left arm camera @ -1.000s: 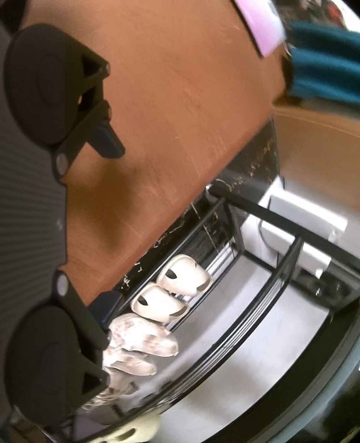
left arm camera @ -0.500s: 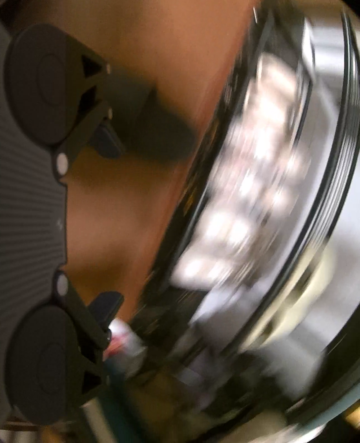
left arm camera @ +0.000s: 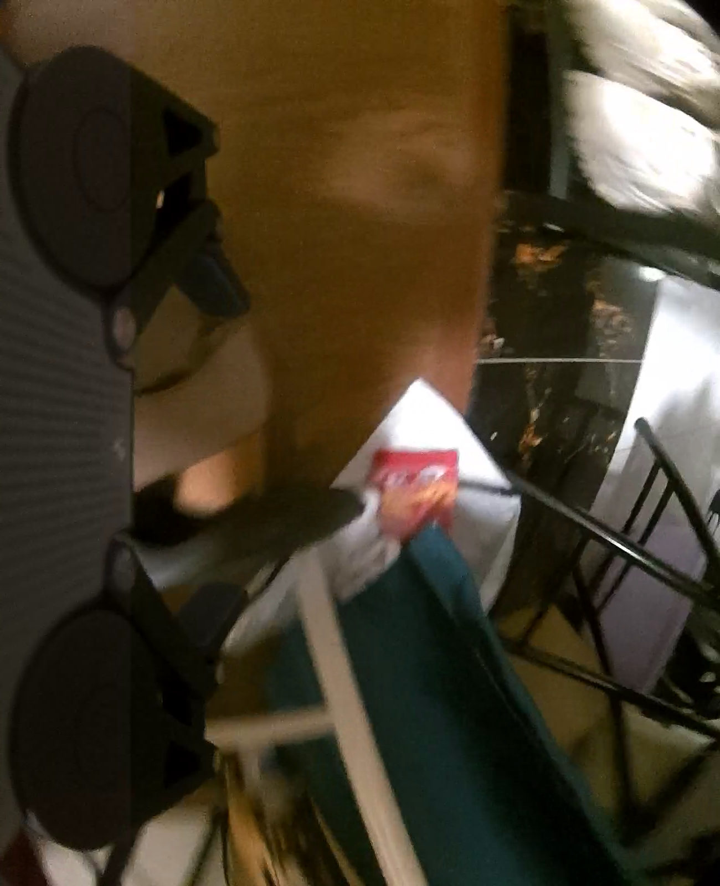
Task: Organize scattered shoes
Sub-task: 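Close the left tool on the second black slipper and lift it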
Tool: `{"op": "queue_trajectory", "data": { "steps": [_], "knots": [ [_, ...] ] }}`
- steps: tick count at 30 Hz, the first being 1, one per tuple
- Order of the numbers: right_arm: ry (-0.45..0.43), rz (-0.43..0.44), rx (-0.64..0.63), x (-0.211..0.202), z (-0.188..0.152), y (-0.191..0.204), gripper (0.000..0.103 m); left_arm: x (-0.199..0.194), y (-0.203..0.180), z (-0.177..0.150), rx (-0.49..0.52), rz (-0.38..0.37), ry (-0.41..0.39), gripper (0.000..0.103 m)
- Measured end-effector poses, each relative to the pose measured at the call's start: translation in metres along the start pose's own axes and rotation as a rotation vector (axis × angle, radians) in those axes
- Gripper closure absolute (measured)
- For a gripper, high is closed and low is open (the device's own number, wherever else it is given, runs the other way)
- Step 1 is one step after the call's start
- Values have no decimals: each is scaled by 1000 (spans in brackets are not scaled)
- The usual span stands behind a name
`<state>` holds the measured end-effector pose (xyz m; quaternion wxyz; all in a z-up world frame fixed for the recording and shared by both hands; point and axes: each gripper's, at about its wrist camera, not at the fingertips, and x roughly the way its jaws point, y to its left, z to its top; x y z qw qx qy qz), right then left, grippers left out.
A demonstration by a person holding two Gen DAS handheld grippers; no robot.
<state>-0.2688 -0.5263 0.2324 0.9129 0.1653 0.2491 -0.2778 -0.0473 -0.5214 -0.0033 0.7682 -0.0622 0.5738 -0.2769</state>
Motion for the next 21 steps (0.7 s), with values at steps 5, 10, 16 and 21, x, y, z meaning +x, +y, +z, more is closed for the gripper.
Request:
{"op": "queue_trajectory", "data": {
  "steps": [5, 10, 16, 21],
  "knots": [
    [-21, 7, 67, -1, 1, -12, 0, 47, -12, 1, -3, -53, 114, 24],
    [-45, -7, 81, -4, 3, -15, 0, 45, 0, 12, 15, -235, 161, 78],
    [-44, 32, 29, -5, -2, 1, 0, -1, 4, 10, 108, -308, 85, 82],
    [-108, 45, -21, -16, -1, 13, 0, -52, 16, 7, 116, -410, 54, 86]
  ]
}}
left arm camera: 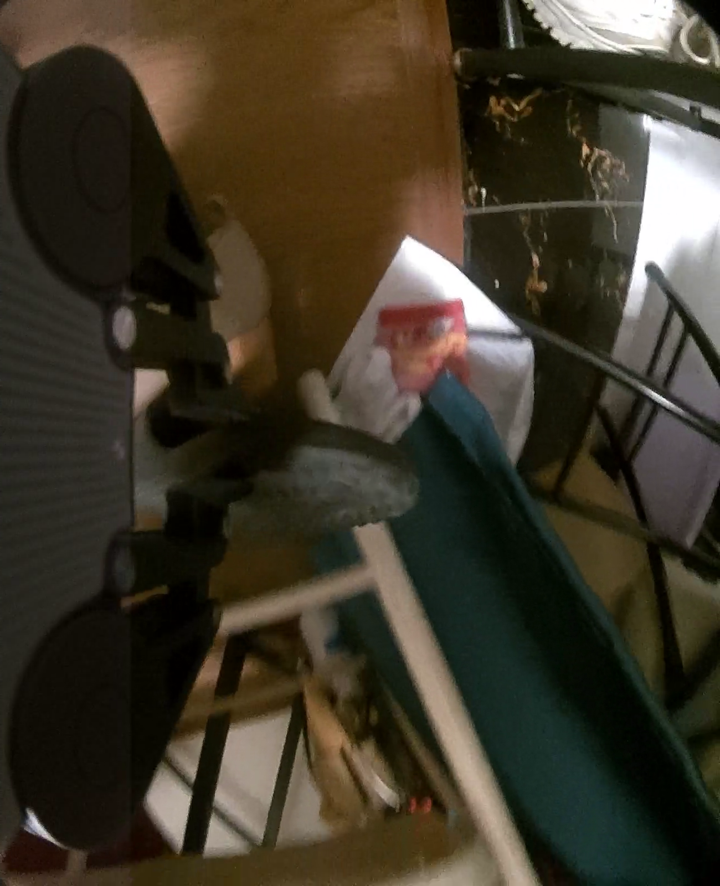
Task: Organize scattered shoes
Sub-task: 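Close the left tool on the second black slipper and lift it, then carry the second slipper with the left tool and set it beside the first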
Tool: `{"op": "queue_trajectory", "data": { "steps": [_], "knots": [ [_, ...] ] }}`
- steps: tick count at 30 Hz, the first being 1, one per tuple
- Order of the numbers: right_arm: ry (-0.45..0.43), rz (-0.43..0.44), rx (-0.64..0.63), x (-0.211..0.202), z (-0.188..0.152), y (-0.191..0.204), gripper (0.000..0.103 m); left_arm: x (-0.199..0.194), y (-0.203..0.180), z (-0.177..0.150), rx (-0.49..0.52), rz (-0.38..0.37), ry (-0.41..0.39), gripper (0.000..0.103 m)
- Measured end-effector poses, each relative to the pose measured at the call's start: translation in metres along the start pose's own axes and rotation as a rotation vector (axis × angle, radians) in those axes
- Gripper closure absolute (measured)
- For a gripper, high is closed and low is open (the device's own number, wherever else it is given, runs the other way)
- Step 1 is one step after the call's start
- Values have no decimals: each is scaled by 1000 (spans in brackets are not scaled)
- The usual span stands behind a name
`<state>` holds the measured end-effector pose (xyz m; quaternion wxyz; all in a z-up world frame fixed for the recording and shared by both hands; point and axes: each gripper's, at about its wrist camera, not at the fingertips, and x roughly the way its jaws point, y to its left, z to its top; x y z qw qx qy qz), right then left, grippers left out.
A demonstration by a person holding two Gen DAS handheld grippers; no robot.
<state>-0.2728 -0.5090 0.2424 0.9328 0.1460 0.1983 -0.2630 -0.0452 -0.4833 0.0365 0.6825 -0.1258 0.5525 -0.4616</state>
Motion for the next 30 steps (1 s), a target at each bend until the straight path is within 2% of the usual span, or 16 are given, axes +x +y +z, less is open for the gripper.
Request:
{"op": "queue_trajectory", "data": {
  "steps": [1, 4, 6, 7, 10, 12, 13, 16, 18, 21, 23, 25, 27, 30],
  "knots": [
    [-19, -3, -3, -2, 2, 2, 0, -29, 1, -6, 9, -24, -49, 86],
    [-58, 11, 3, -6, 5, 9, 0, -90, 12, -17, 33, -28, -168, 86],
    [-71, 43, 5, -8, 7, 18, 0, -125, 24, -21, 8, -29, -223, 86],
    [-74, 53, 0, -8, 7, 22, 0, -157, 34, -26, -7, -29, -265, 86],
    [-86, 117, -49, -7, 6, 49, 0, -233, 60, -39, -4, 21, -369, 85],
    [-86, 151, -68, -5, 6, 65, 0, -272, 76, -48, -13, 38, -411, 86],
    [-82, 174, -77, -3, 6, 75, 0, -291, 82, -53, -6, 60, -430, 86],
    [-76, 215, -102, 3, 4, 98, 0, -366, 102, -86, 64, 230, -503, 85],
    [-59, 257, -142, 12, 0, 124, 0, -387, 115, -103, 48, 292, -514, 85],
    [-22, 297, -202, 25, -8, 156, 0, -408, 158, -127, -79, 364, -506, 85],
    [1, 307, -238, 34, -13, 173, 0, -413, 202, -137, -250, 366, -488, 85],
    [16, 312, -280, 42, -20, 190, 0, -422, 231, -147, -355, 389, -484, 85],
    [47, 312, -326, 54, -30, 207, 0, -424, 253, -150, -357, 455, -520, 85],
    [82, 315, -403, 64, -46, 224, 0, -417, 279, -139, -306, 546, -567, 85]
  ]
}}
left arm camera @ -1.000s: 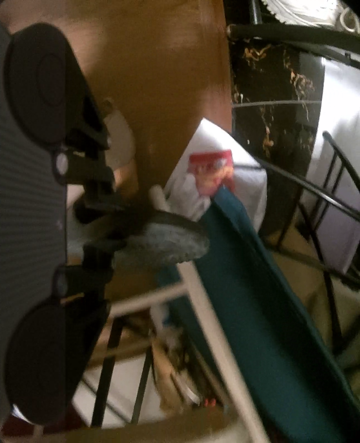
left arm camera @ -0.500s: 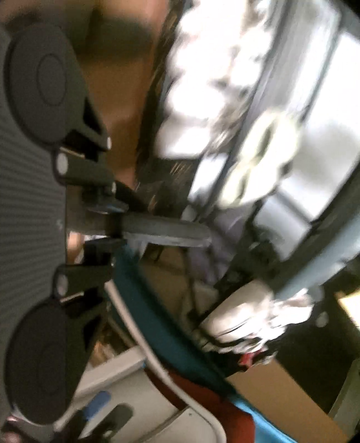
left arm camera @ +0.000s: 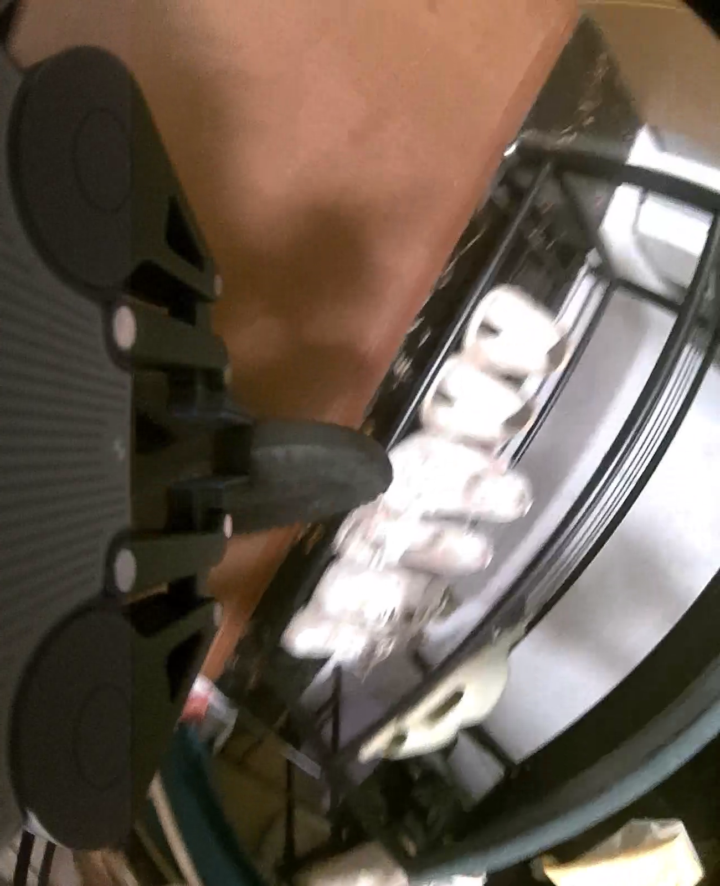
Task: Organize scattered shoes
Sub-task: 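Carry the second slipper with the left tool and set it beside the first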
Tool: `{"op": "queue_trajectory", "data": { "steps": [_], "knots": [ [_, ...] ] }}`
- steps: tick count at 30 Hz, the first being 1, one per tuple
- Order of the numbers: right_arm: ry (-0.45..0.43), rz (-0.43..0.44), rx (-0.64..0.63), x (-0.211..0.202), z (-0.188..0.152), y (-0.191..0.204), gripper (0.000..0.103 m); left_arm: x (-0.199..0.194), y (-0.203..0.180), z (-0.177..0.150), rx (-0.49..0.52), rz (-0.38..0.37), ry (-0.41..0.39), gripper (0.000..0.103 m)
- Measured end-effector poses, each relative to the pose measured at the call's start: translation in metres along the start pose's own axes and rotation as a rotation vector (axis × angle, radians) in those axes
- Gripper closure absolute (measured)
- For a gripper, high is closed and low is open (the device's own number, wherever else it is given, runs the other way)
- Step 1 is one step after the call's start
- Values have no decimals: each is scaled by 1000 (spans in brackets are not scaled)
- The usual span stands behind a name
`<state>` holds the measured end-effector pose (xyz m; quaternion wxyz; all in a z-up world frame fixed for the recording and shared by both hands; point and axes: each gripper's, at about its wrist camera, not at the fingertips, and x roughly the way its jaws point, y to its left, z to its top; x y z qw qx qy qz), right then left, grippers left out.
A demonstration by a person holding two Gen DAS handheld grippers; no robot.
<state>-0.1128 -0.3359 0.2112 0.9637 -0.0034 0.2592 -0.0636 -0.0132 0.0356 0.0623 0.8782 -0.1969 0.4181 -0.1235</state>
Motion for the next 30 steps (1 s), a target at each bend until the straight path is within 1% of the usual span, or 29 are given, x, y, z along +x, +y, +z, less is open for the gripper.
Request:
{"op": "queue_trajectory", "data": {
  "steps": [1, 2, 3, 4, 5, 8, 9, 10, 11, 12, 13, 14, 15, 17, 19, 20, 22, 23, 25, 26, 27, 29, 30],
  "knots": [
    [17, 4, -36, 7, -4, 7, 0, 10, 3, 3, 11, 22, -30, 78],
    [18, 3, -47, 9, -5, 9, 0, 20, 7, 8, 0, 38, -53, 65],
    [27, -7, -103, 15, -10, 17, 0, 26, 10, 13, -34, 41, -61, 56],
    [34, -21, -141, 19, -13, 23, 0, 31, 13, 17, -72, 42, -66, 33],
    [34, -29, -172, 21, -16, 27, 0, 35, 16, 22, -110, 43, -71, 17],
    [38, -36, -230, 20, -26, 37, 0, 26, 13, 35, -69, 18, -84, 12],
    [69, 5, -265, 19, -35, 42, 0, 19, 14, 36, -46, 27, -84, 10],
    [90, 42, -282, 17, -42, 46, 0, 11, 15, 37, -21, 40, -84, 5],
    [102, 56, -286, 18, -43, 48, 0, 2, 18, 36, -8, 72, -83, 1],
    [159, 113, -299, 20, -53, 58, 0, -7, 22, 31, -6, 100, -84, 1],
    [202, 147, -292, 22, -59, 64, 0, -18, 28, 26, -14, 168, -100, 1],
    [245, 181, -280, 27, -63, 72, 0, -28, 33, 22, -19, 209, -118, 1],
    [270, 211, -265, 32, -66, 83, 0, -37, 37, 19, -24, 243, -135, 1],
    [321, 270, -236, 42, -72, 106, 0, -58, 51, 11, -38, 338, -221, 1],
    [355, 331, -184, 56, -78, 133, 0, -77, 63, 6, -97, 379, -315, 1],
    [365, 361, -148, 65, -81, 148, 0, -84, 69, 4, -128, 379, -361, 1],
    [387, 432, -60, 91, -92, 187, 0, -91, 80, 1, -169, 381, -413, 1],
    [393, 445, -43, 100, -96, 197, 0, -91, 86, -1, -201, 379, -426, 1],
    [403, 457, -19, 121, -108, 223, 0, -87, 97, -2, -260, 369, -430, 1],
    [415, 453, -4, 135, -122, 243, 0, -84, 101, -1, -278, 373, -430, 1],
    [427, 450, 11, 148, -135, 262, 0, -83, 102, -1, -282, 375, -430, 1],
    [449, 458, 67, 160, -149, 279, 0, -80, 104, 1, -271, 364, -431, 1],
    [463, 452, 116, 164, -157, 288, 0, -81, 104, 0, -258, 357, -438, 1]
  ]
}}
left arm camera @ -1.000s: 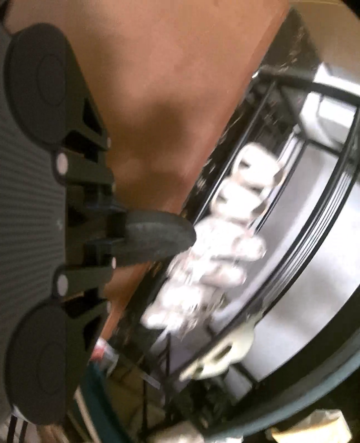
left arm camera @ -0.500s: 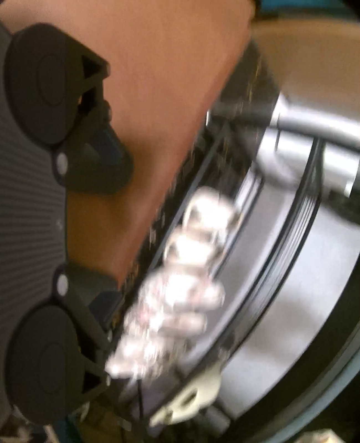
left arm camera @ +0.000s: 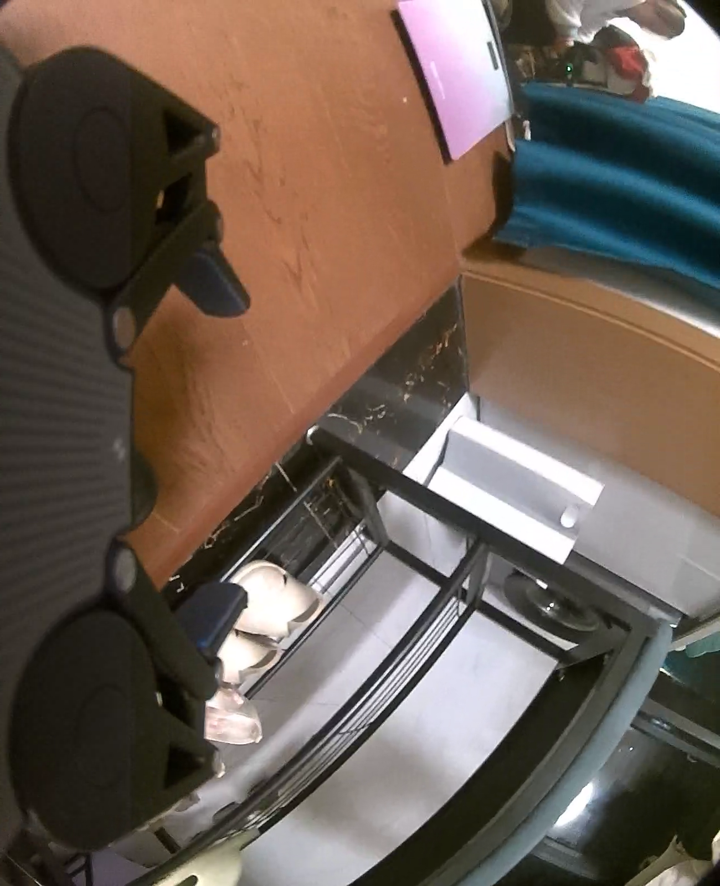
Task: Organize scattered shoes
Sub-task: 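Carry the second slipper with the left tool and set it beside the first, then push the two black slippers together with the right tool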
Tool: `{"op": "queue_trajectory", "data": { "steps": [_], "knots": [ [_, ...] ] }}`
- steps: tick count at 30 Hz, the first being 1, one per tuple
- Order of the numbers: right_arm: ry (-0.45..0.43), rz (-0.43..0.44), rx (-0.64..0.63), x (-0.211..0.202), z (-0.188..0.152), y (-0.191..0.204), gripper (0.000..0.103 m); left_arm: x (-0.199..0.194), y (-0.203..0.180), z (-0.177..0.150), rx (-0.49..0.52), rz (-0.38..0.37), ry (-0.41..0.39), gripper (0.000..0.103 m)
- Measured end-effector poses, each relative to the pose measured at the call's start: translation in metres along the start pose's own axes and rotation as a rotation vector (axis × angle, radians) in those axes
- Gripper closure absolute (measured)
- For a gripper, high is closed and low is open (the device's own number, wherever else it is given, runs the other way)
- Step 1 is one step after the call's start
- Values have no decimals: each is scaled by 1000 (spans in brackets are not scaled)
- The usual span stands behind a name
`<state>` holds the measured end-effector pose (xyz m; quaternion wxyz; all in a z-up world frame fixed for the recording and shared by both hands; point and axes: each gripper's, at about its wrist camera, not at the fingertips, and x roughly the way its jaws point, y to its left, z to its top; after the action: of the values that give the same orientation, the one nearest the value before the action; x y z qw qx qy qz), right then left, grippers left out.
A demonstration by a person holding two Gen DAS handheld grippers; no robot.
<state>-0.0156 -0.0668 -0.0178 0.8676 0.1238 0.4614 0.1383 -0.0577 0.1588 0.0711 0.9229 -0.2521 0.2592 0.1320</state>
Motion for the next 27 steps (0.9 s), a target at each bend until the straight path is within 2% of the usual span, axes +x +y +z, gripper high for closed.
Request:
{"op": "queue_trajectory", "data": {
  "steps": [3, 6, 9, 11, 17, 22, 24, 25, 27],
  "knots": [
    [18, -10, -2, 5, -7, 8, 0, -3, 1, -2, -9, -22, -5, 1],
    [26, 15, -6, 8, -3, 4, 0, -2, 14, -1, -113, -62, 22, 1],
    [124, 81, 16, 27, 3, -3, 0, 5, 18, -2, -125, -12, 19, 1],
    [164, 103, -13, 36, 2, 1, 0, 9, 18, -3, -115, -16, 33, 1],
    [286, 85, -103, 66, -6, 17, 0, 19, 19, -5, -110, -31, 47, 1],
    [260, 104, -79, 64, -7, 12, 4, 25, 19, -4, -111, -16, 52, 1],
    [185, 57, -49, 55, -7, 5, 5, 25, 18, -3, -104, -24, 50, 1],
    [176, 51, -42, 56, -6, 3, 5, 24, 17, -4, -101, -28, 47, 1],
    [67, -14, 29, 44, -2, -13, 5, 24, 15, -4, -91, -38, 45, 1]
  ]
}}
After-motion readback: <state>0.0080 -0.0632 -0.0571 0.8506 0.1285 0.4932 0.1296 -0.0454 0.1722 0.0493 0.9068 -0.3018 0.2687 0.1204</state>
